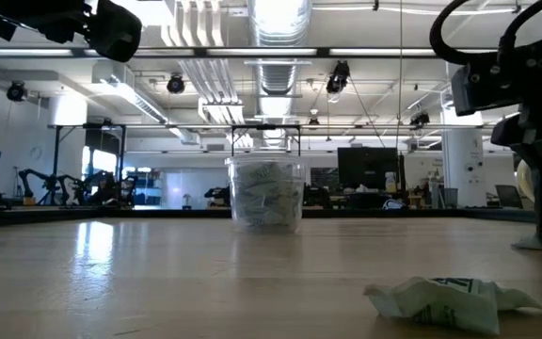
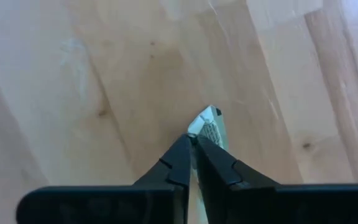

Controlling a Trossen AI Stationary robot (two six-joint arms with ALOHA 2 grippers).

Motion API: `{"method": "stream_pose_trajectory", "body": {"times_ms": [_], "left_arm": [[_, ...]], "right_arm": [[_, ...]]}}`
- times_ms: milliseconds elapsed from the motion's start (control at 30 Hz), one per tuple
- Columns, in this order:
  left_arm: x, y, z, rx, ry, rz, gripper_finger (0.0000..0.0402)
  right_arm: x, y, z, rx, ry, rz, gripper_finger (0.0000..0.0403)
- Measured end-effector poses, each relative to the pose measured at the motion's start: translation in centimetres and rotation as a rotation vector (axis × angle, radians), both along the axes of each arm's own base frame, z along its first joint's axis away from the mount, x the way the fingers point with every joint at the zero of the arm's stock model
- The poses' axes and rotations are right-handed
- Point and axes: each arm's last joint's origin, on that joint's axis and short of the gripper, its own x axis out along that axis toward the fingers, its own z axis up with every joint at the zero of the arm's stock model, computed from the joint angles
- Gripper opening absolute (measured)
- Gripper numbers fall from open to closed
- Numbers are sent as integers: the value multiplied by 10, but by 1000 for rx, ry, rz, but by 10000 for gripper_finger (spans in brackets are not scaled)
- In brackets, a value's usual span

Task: Pick and place Stevia / Truvia into bins
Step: Put the light green stevia packet into the transparent container

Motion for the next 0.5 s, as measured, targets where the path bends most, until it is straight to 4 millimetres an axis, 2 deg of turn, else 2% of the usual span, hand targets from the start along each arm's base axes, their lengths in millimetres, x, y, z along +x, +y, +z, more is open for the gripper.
{"method": "stream_pose_trajectory", "body": {"times_ms": [300, 400, 500], "left_arm": [[0, 0, -1, -36, 32, 12, 203], [-2, 0, -8, -45, 108, 19, 203], [-4, 0, -17, -80, 231, 41, 203]], "right_arm": [[11, 4, 12, -106, -81, 147, 9], [19, 6, 23, -228, -150, 252, 9], [29, 8, 38, -427, -234, 341, 9]]}}
